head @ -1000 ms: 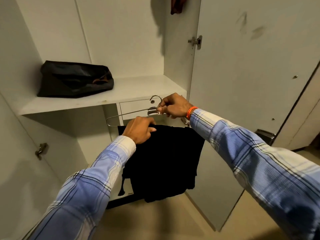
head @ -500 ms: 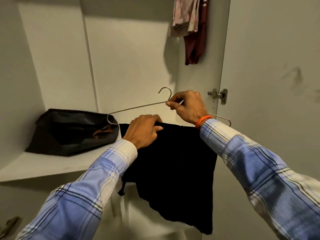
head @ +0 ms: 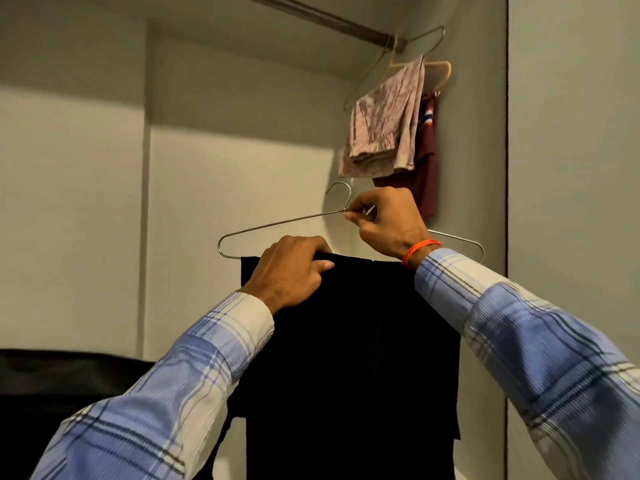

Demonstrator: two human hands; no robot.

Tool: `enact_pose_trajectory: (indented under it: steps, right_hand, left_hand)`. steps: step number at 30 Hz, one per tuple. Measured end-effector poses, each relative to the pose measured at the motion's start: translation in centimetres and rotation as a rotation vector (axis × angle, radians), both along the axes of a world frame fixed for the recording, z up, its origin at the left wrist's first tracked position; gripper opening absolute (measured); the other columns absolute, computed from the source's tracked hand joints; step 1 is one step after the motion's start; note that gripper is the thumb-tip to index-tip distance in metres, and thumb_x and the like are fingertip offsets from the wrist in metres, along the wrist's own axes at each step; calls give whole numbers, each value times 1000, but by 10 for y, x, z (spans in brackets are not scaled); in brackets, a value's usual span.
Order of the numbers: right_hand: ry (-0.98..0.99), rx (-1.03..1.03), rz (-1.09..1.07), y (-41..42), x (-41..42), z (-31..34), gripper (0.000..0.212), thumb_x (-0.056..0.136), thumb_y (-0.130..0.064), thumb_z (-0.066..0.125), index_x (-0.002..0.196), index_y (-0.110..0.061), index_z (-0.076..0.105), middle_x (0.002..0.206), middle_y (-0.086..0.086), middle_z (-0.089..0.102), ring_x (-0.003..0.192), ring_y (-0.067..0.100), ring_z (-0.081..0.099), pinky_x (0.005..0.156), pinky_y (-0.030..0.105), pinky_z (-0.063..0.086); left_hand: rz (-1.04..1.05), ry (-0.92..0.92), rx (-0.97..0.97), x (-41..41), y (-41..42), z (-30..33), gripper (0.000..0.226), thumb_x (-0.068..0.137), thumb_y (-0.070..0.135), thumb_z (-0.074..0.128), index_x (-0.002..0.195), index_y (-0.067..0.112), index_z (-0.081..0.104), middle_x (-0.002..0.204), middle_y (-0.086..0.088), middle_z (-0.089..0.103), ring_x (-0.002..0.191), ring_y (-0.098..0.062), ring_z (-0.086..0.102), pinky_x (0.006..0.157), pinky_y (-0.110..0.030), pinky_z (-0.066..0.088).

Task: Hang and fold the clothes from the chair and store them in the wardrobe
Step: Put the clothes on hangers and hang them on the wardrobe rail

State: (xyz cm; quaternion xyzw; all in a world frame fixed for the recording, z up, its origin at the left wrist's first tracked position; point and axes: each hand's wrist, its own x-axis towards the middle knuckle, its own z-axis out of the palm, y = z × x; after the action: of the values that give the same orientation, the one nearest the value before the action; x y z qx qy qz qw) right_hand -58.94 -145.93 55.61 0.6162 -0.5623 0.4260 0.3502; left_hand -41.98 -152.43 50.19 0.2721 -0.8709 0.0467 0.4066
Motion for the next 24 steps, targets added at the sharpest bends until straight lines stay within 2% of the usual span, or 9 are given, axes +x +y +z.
enact_pose_trajectory:
  steps: [3,7,12,18,24]
  right_hand:
    - [48,-71,-56,-27,-4,35,8,84,-24,71,86,-19,77,80,-2,72,73,17,63,73,33,54]
    - [136,-112,-125,-55,-8,78,9,83,-13,68,86,-10,76,82,7,73,77,24,65,75,38,53]
    - [202,-138,-258,-83,-16,120,13,82,-7,64,89,-7,75,87,11,73,82,28,65,76,32,48]
    - [279,-210,-348,-108,-38,169,16,81,-4,61,89,-7,75,88,11,73,85,30,64,76,34,49]
    - [316,-292,-386,-127,-60,210,19,78,-4,60,87,-11,76,86,13,73,85,34,64,73,37,52]
  left_hand:
    - [-84,57,-18,-7,-37,34,12,93,33,60,103,30,67,103,5,70,97,-18,62,87,-35,49]
    - [-187,103,-57,-18,-78,73,15,93,34,61,106,29,68,103,4,70,96,-18,62,89,-36,50]
    - [-274,152,-92,-35,-114,114,19,93,34,61,108,25,69,103,2,70,97,-18,62,91,-39,51]
    - [-364,196,-124,-64,-144,155,23,95,30,59,115,20,67,107,0,70,98,-17,62,94,-37,51]
    - [-372,262,-184,-95,-169,191,21,96,29,58,112,19,68,104,0,69,96,-17,62,94,-39,52]
